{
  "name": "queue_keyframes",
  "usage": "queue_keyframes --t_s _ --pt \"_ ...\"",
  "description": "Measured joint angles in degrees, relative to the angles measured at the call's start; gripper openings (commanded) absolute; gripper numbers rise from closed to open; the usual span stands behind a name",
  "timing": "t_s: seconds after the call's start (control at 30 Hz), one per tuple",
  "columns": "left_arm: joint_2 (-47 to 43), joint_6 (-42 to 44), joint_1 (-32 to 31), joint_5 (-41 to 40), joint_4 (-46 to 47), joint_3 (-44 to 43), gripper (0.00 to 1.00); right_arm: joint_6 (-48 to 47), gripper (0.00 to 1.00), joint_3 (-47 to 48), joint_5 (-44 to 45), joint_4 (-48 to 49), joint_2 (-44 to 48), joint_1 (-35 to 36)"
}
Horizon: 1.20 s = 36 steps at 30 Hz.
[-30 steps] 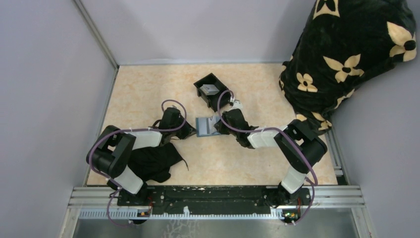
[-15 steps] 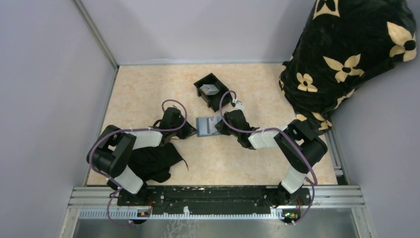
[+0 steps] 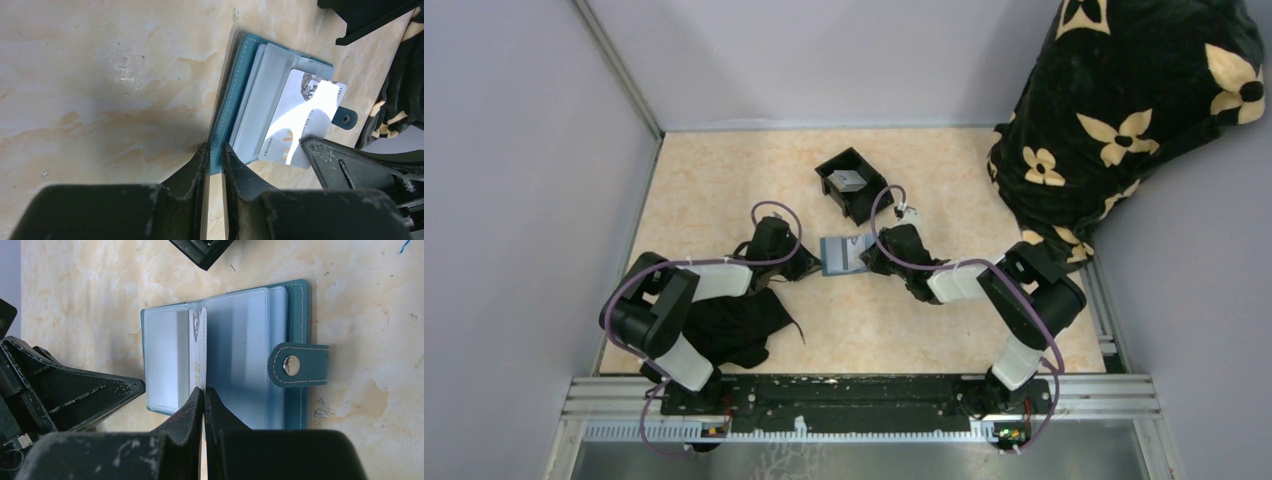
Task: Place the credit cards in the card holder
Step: Insert the credit card into the card holder.
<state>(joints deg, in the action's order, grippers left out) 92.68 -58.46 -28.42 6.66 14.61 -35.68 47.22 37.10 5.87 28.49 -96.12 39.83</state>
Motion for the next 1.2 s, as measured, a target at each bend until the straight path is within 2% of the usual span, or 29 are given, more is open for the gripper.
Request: queue_keyframes --t_s 1.2 --pt "0.7 0.0 -0.1 0.2 1.1 -0.2 0.2 0.5 0.0 0.2 -0.6 3.1 -3.0 -0.6"
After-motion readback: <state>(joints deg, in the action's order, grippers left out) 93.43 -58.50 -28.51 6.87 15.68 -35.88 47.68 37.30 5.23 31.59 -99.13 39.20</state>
